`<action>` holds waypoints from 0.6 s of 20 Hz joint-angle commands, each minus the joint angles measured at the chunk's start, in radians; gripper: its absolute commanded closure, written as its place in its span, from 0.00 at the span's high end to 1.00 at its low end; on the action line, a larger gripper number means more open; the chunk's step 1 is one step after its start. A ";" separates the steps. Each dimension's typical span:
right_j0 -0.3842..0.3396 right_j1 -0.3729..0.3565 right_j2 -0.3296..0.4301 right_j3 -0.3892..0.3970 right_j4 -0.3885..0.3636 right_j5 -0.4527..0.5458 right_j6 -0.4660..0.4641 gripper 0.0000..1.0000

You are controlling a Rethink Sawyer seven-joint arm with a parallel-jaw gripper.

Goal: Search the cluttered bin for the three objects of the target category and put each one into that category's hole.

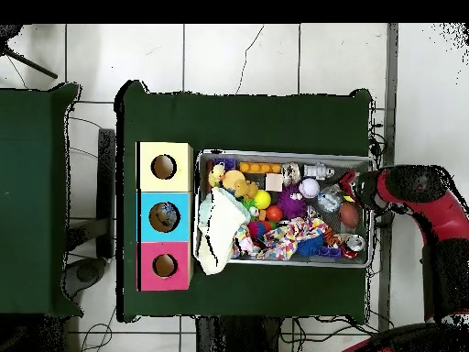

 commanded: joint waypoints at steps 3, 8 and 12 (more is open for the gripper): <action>0.002 -0.067 -0.018 0.081 -0.169 -0.313 -0.133 1.00; -0.006 -0.091 -0.026 0.122 -0.181 -0.349 -0.107 1.00; 0.015 -0.123 -0.065 0.143 -0.213 -0.406 -0.030 1.00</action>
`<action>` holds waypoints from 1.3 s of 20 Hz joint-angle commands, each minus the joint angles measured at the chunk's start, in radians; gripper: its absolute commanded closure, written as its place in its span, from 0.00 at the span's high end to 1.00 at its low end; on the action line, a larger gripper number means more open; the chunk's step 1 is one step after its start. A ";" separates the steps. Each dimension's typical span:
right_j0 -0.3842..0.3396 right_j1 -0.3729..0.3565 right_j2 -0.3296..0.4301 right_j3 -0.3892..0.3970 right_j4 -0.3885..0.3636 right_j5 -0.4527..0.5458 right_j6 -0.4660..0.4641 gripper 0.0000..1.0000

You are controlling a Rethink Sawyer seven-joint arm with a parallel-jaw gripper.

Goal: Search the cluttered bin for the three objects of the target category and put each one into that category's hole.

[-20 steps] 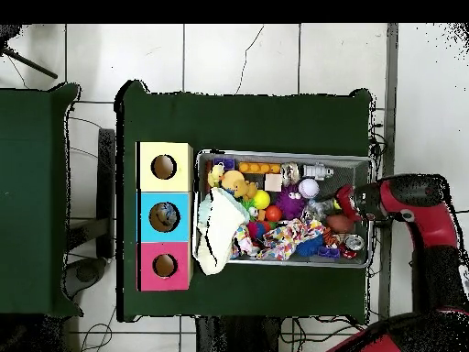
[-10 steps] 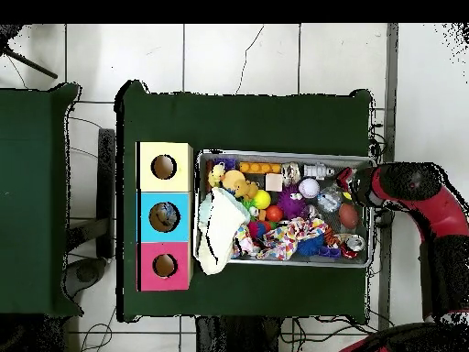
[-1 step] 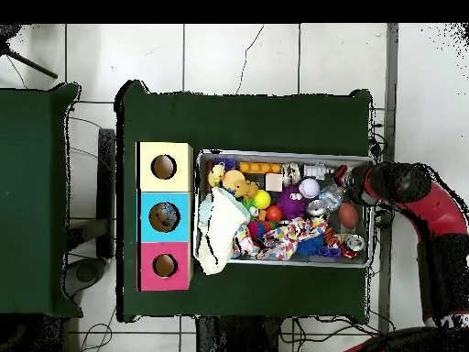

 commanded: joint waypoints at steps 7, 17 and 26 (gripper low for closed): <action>0.068 -0.126 -0.201 0.089 -0.181 -0.254 0.123 1.00; 0.220 -0.080 -0.425 -0.047 -0.198 -0.235 0.267 1.00; 0.291 -0.032 -0.558 -0.073 -0.146 -0.230 0.328 1.00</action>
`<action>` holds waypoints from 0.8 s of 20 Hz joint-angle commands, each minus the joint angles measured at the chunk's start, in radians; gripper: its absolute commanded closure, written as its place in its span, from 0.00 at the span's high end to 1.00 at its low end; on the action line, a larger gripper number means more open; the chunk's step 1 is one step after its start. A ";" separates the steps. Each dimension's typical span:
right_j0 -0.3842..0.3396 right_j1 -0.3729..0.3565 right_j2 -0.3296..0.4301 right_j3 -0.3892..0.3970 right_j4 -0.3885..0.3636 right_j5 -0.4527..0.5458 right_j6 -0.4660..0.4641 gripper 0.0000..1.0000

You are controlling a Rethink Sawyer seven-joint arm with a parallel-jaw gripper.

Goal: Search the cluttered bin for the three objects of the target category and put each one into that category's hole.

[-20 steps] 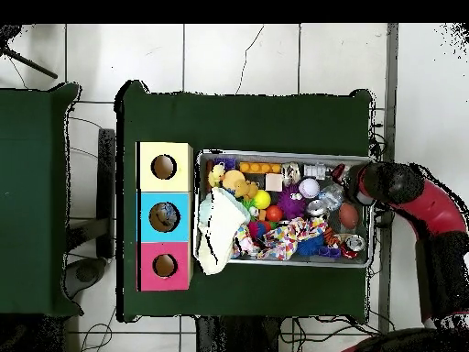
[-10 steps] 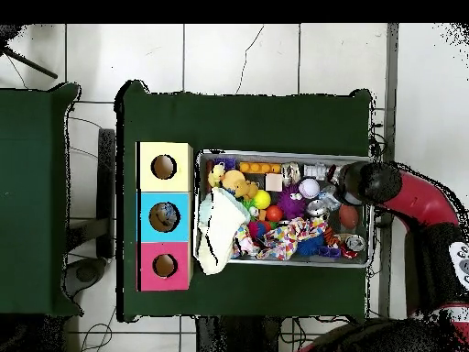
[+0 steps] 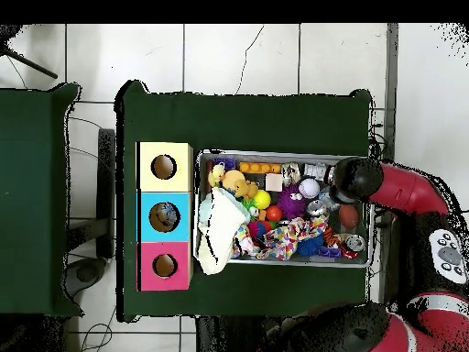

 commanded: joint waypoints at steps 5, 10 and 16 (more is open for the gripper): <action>-0.036 0.072 -0.210 -0.067 -0.030 -0.055 0.282 1.00; -0.082 0.109 -0.163 -0.065 0.019 -0.071 0.234 1.00; -0.151 0.147 -0.079 -0.062 0.099 -0.056 0.143 1.00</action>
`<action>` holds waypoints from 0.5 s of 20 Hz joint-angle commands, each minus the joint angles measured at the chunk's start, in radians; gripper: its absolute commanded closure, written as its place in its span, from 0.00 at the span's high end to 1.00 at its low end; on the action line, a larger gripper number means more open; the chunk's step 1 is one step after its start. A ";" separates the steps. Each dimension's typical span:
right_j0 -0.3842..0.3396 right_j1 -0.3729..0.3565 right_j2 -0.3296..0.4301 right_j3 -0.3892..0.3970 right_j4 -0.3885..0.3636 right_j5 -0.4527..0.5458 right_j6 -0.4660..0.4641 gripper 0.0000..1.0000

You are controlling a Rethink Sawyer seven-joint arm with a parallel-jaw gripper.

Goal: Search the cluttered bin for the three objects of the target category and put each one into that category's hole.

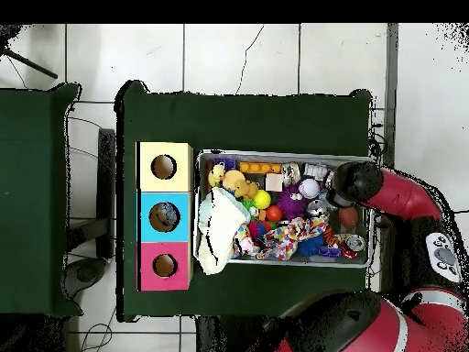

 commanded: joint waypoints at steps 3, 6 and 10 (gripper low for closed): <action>-0.161 0.097 -0.016 -0.048 0.002 -0.083 0.068 1.00; -0.179 0.115 0.006 -0.055 0.019 -0.098 0.039 1.00; -0.196 0.123 0.031 -0.053 0.021 -0.123 0.009 1.00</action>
